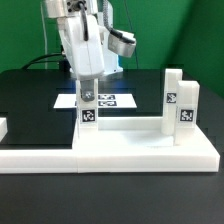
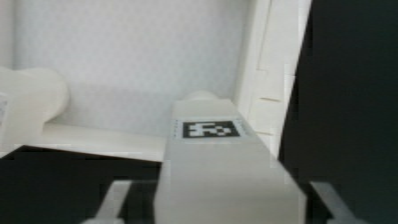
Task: Assemble desk
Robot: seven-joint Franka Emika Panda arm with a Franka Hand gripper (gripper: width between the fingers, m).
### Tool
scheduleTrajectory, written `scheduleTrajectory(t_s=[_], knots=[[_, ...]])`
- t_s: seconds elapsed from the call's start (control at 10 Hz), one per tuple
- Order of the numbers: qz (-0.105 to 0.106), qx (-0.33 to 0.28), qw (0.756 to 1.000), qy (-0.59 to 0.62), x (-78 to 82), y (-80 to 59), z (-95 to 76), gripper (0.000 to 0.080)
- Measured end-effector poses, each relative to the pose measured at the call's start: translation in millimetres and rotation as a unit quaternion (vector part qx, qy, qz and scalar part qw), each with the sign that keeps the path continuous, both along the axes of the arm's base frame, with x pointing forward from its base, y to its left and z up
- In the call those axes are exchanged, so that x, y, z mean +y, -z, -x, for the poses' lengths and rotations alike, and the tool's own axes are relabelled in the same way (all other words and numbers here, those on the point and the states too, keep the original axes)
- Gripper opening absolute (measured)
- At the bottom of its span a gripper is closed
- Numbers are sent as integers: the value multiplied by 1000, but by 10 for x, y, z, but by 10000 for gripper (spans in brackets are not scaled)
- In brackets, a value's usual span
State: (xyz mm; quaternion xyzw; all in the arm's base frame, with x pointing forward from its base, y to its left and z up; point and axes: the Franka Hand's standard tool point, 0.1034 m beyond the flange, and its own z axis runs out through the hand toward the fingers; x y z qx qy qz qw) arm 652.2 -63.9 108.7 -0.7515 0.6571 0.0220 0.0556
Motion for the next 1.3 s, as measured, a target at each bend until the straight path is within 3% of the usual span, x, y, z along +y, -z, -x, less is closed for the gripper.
scheduleTrajectory(t_s=[0.1, 0.2, 0.3, 0.4, 0.5, 0.7, 0.9, 1.0, 1.2, 1.3], knots=[[4, 0, 1000, -21, -2, 3, 3, 296], [16, -1, 990, -141, 2, -6, 17, 499], [28, -2, 972, -233, 40, -24, 7, 499], [28, -7, 964, -265, 53, -20, 4, 626], [29, -11, 951, -308, 40, -16, 8, 643], [31, -17, 923, -382, 37, -15, 9, 643], [60, -27, 820, -569, 74, 17, -38, 649], [56, -31, 811, -582, 155, 32, -42, 649], [57, -29, 821, -568, 130, 30, -41, 629], [57, -28, 831, -552, 124, 29, -41, 501]])
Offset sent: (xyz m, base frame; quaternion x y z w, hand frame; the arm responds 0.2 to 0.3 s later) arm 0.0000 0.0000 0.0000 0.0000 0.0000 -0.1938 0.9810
